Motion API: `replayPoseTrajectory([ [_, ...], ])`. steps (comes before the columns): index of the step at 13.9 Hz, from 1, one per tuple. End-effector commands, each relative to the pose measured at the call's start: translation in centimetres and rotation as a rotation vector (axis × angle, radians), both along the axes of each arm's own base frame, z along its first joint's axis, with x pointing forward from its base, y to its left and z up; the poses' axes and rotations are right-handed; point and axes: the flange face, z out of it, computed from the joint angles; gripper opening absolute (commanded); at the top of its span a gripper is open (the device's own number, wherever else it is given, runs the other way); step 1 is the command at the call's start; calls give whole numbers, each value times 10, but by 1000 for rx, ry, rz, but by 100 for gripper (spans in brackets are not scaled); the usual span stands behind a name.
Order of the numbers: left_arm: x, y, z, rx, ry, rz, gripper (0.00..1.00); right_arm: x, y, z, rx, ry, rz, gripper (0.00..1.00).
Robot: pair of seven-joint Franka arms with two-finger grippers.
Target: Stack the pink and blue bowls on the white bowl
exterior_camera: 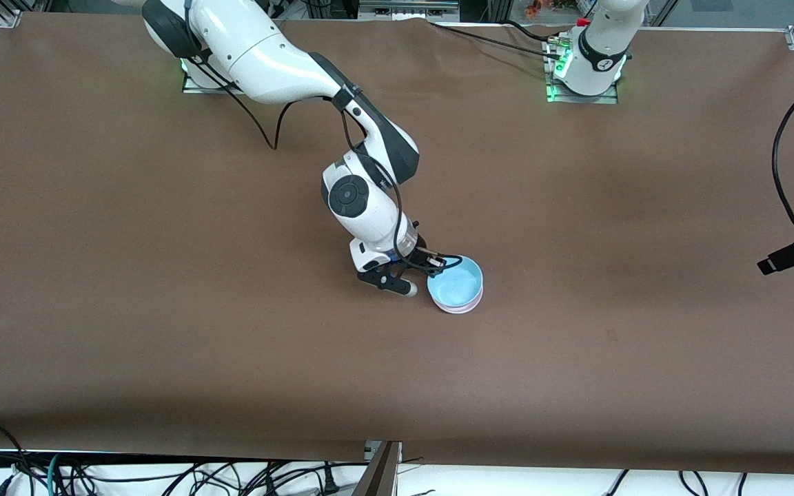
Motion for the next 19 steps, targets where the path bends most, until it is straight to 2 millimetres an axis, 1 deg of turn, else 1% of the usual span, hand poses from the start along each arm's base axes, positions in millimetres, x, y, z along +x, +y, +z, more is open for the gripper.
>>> replayPoseTrajectory([
  [1,-4,2,2,16,-16,-15,74,3,6,-2,19,-8,-14,0],
  [2,-4,3,2,19,-16,-14,83,2,6,-4,19,-6,-13,0],
  [3,-4,2,2,37,-16,-20,90,1,7,-4,19,-5,-12,0],
  [4,-3,0,2,68,-17,-29,93,2,8,-3,21,-8,-12,0],
  [8,-4,-1,5,82,-20,-31,93,1,8,-4,20,-8,-11,0],
  [9,-4,-3,8,87,-24,-32,93,1,8,-4,20,-8,-11,12],
  [10,-6,-8,14,100,-33,-36,93,1,8,-4,21,-6,-15,74],
  [11,-8,-24,24,120,-43,-50,93,1,9,-2,25,-3,-26,100],
  [12,-10,-23,24,151,-38,-39,93,3,10,6,36,-5,-40,100],
  [13,-11,-35,26,175,-35,-43,93,5,10,10,37,-4,-41,100],
  [14,-13,-41,27,199,-31,-44,93,7,7,14,36,0,-42,100],
  [15,-15,-51,32,210,-35,-54,92,8,3,13,18,23,-36,100],
  [16,-19,-58,36,203,-36,-53,92,12,-1,18,-1,34,-23,100],
  [17,-25,-64,41,206,-39,-46,92,17,-10,25,-28,41,-2,100],
  [19,-38,-66,51,198,-46,-28,92,34,-42,51,-96,34,120,100],
])
